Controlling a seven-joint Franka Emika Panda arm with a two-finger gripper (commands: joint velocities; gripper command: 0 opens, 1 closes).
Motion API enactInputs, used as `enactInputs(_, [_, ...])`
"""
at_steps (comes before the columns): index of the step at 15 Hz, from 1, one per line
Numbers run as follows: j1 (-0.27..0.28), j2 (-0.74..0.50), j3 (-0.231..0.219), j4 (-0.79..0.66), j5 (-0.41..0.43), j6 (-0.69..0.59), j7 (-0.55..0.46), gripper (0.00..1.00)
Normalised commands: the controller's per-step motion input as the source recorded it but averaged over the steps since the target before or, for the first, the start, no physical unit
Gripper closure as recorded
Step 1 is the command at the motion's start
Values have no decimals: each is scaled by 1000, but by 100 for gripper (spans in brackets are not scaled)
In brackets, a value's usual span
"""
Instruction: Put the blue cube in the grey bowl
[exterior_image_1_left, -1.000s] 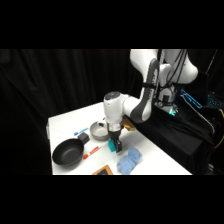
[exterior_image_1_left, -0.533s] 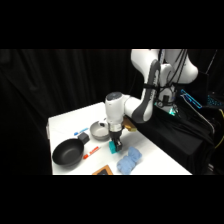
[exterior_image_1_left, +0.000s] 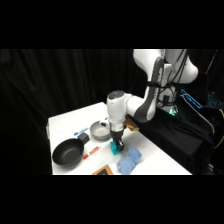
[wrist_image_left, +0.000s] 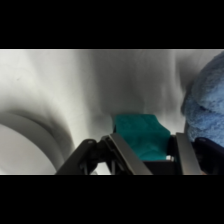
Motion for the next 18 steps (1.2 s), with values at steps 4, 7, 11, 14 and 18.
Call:
enactInputs(4, [68,-517,-20,-149,-47,-368,58,74])
enactInputs(7, [-46,-401,32,-32,-50,-405,2,74])
enactInputs(11, [-110,-281,51,42,-39,-342,-53,74])
enactInputs(14, [-181,-200,3,61,-16,-256,-121,74])
enactInputs(18, [-213,-143,-66,80,-1,-186,-181,74])
